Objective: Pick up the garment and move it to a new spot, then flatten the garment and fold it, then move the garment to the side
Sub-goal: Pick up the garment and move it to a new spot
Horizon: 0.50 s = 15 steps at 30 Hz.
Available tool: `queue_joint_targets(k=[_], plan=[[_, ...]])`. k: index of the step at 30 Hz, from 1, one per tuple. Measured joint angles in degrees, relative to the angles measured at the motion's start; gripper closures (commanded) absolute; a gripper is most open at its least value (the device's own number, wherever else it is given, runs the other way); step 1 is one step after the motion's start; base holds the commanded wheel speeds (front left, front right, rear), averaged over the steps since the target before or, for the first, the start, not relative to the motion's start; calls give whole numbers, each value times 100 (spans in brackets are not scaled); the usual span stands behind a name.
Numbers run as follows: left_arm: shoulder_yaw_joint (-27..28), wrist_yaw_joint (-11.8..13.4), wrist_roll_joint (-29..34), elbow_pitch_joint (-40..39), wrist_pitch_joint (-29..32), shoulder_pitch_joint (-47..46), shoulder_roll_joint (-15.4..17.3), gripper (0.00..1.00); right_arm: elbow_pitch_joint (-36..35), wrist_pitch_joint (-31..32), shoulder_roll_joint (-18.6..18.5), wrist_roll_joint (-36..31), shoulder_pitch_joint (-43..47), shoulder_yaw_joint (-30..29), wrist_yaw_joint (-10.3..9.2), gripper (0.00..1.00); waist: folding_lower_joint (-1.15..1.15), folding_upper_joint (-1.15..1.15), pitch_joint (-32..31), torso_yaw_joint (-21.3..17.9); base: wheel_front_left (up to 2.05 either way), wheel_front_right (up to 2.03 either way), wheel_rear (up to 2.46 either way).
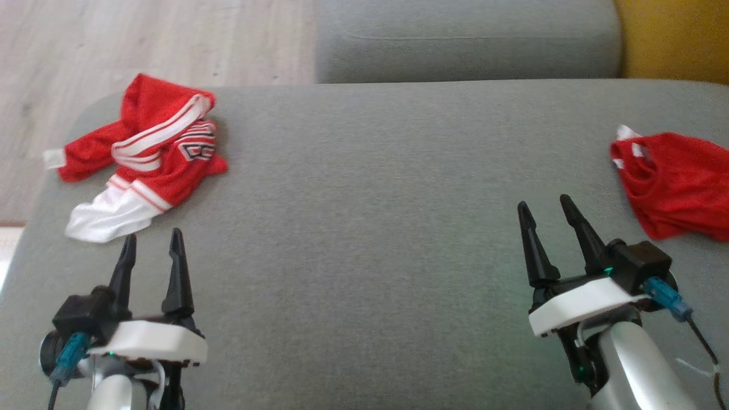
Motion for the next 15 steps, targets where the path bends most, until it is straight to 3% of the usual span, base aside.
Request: queue_joint_targets(k=[15], plan=[[147,67,12,37,0,2,-4,0,33,38,7,193,-9,453,0,0,0,0,-9,1232,0,0,0]])
